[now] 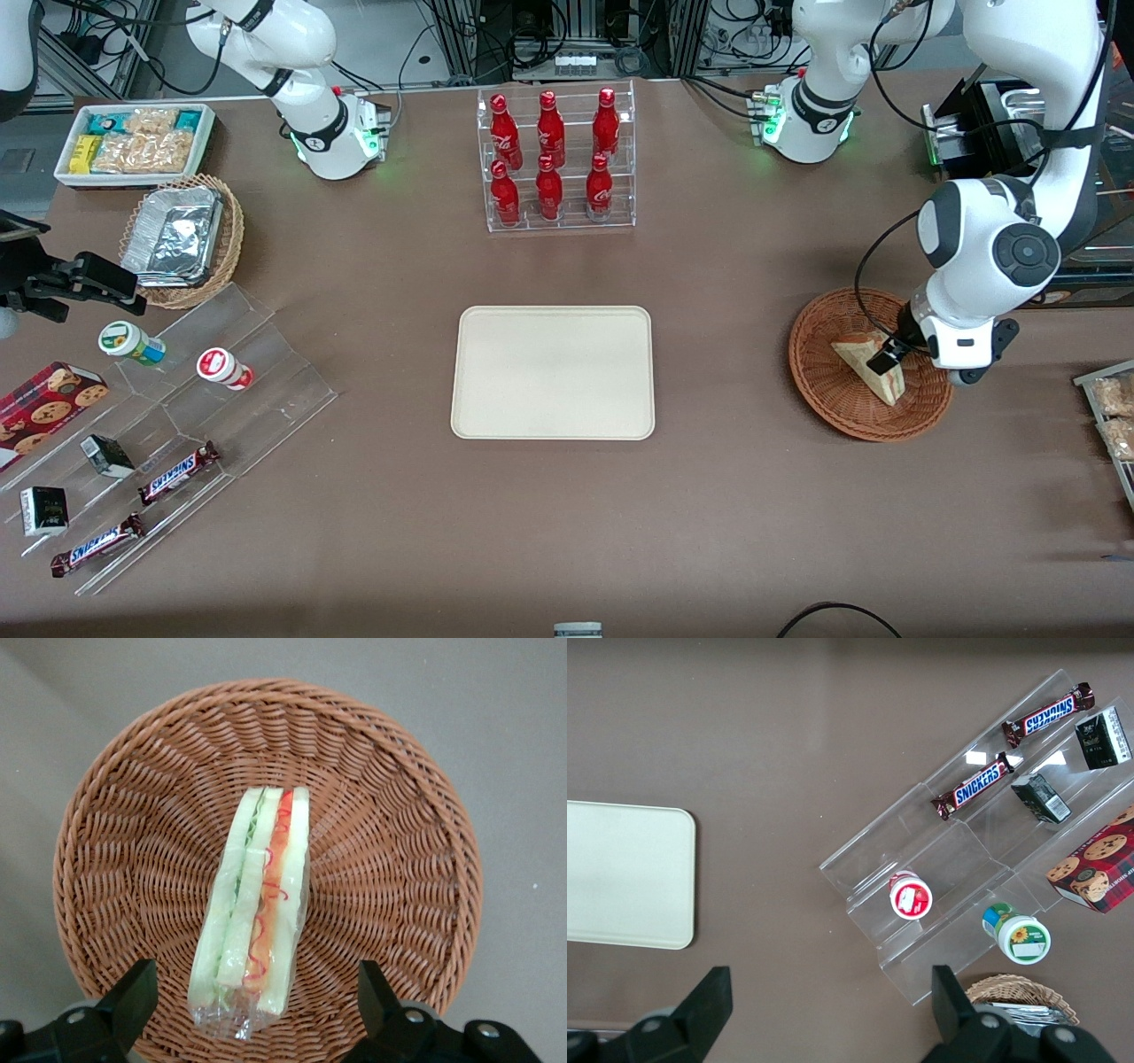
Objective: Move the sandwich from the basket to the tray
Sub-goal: 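Lower the open left gripper around the wrapped sandwich in the basket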
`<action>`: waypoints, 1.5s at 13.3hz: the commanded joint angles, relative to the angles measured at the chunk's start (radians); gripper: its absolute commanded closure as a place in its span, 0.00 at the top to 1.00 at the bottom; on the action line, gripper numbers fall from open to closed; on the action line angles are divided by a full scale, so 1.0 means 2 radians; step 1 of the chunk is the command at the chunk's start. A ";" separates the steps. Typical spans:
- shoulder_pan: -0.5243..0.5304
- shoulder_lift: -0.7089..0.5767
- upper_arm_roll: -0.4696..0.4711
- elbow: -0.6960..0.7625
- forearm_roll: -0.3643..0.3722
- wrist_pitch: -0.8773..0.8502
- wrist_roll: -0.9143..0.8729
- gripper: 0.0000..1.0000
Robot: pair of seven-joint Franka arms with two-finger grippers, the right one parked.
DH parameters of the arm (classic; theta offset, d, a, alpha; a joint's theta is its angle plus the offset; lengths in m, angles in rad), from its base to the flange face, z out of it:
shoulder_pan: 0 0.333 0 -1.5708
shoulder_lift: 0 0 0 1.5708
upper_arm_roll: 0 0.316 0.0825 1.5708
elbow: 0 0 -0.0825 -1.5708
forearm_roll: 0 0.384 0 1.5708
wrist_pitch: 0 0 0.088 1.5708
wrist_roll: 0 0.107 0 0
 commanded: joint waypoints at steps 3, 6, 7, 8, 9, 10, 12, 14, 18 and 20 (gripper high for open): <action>-0.002 -0.009 0.002 -0.034 0.012 0.035 0.044 1.00; 0.001 -0.007 0.002 -0.049 0.023 0.069 0.044 1.00; 0.001 -0.002 0.002 -0.056 0.023 0.084 0.044 1.00; 0.000 0.002 0.002 -0.059 0.023 0.093 0.044 1.00; 0.001 0.004 0.002 -0.059 0.023 0.093 0.044 1.00; 0.001 0.005 0.002 -0.059 0.023 0.093 0.044 0.96; 0.002 0.007 0.002 -0.058 0.023 0.093 0.043 0.59; 0.002 0.007 0.003 -0.056 0.022 0.092 0.041 0.19; -0.004 -0.005 0.002 -0.046 0.022 0.084 0.033 0.00; -0.009 -0.037 -0.001 -0.020 0.022 0.013 0.033 0.00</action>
